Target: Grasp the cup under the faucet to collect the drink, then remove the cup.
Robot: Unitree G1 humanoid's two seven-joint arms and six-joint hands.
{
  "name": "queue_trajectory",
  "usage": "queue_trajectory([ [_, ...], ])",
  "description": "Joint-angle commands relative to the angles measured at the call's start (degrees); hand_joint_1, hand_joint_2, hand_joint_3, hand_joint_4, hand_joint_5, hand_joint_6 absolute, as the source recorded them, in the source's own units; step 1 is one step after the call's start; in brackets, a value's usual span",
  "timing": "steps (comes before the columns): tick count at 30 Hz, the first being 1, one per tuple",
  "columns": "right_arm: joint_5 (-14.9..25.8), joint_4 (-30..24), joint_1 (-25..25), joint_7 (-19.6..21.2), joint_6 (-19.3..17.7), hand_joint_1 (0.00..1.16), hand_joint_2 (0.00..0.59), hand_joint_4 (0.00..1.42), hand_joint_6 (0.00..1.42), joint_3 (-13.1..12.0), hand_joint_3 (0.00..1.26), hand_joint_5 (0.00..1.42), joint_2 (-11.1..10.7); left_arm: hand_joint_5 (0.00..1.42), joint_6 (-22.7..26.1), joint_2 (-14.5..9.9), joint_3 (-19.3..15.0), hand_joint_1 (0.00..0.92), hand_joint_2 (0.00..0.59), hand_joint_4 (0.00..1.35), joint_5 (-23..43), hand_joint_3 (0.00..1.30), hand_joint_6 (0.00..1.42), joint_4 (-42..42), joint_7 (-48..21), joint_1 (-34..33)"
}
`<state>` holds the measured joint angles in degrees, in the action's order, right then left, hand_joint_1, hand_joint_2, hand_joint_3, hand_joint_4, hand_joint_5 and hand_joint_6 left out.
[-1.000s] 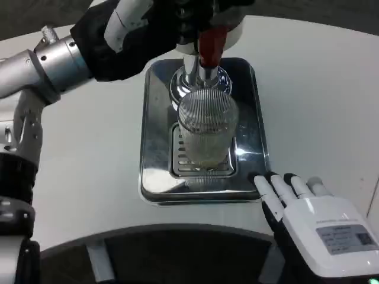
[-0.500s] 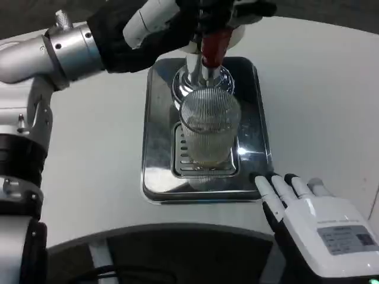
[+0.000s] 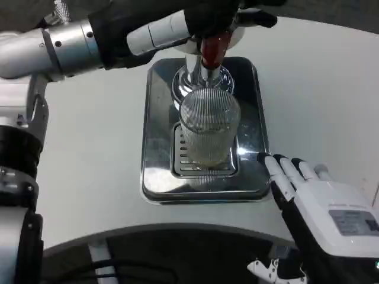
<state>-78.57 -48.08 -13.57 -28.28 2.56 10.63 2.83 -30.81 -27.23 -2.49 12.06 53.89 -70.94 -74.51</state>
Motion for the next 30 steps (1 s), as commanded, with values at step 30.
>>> queue_trajectory([
  [30, 17.1, 11.1, 10.1, 11.2, 8.4, 0.70, 0.223, 0.00, 0.00, -3.4, 0.00, 0.00, -4.7, 0.10, -17.1, -3.6, 7.7, 0.000, 0.082, 0.00, -7.6, 0.04, 0.00, 4.3, -0.2, 2.0],
])
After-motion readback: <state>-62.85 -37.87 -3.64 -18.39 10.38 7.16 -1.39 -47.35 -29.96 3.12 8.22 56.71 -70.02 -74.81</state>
